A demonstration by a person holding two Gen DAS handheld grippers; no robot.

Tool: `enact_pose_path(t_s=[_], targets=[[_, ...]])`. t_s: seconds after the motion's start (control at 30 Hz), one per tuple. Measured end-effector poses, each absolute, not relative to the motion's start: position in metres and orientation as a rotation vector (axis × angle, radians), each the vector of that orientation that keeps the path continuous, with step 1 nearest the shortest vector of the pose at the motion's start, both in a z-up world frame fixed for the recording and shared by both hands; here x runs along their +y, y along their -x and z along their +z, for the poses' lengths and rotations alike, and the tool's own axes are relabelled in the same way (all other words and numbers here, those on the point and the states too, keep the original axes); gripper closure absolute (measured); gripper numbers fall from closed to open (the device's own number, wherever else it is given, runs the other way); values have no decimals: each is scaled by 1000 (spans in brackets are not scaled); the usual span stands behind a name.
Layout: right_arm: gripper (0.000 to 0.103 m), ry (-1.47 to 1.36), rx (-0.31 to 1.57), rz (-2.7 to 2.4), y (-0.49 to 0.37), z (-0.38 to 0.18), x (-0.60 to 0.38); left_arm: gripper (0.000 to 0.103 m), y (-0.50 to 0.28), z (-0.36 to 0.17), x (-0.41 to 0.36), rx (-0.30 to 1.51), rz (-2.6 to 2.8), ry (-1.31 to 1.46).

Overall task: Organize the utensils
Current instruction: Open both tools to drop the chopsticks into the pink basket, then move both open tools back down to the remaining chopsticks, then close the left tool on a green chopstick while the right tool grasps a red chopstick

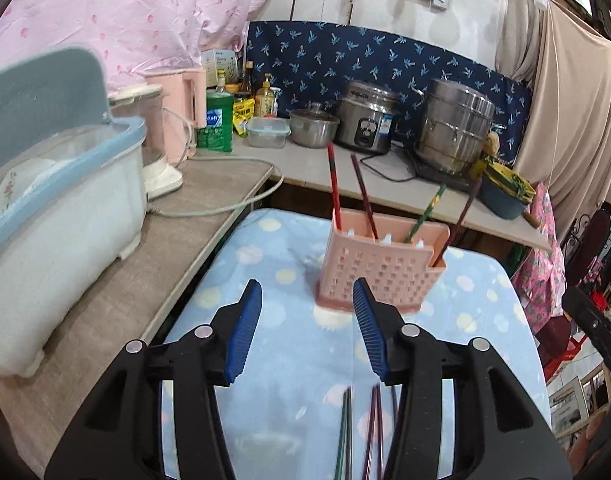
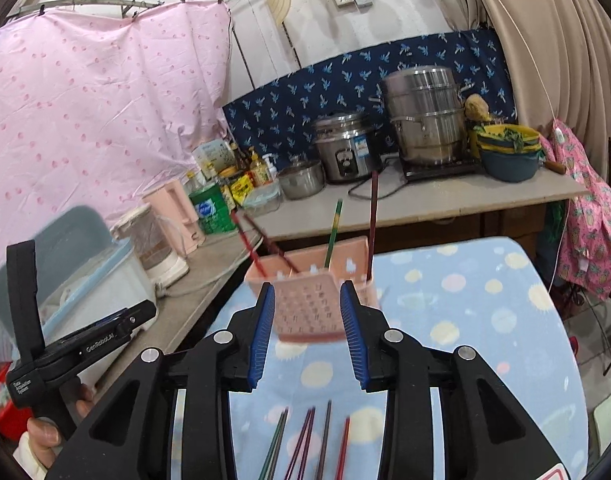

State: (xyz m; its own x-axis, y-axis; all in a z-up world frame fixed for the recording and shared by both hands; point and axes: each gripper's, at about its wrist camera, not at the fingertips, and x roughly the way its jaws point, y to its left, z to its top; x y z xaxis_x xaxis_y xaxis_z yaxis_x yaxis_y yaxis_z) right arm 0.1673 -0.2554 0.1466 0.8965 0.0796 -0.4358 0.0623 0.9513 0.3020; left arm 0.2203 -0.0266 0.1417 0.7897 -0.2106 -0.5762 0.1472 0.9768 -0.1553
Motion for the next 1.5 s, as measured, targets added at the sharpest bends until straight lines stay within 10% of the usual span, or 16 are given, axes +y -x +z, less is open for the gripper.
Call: enact_pose_path(t_s=[1.5], targets=[[69, -203, 847, -4, -27, -46, -179, 48, -63, -26, -14, 953, -263, 4]])
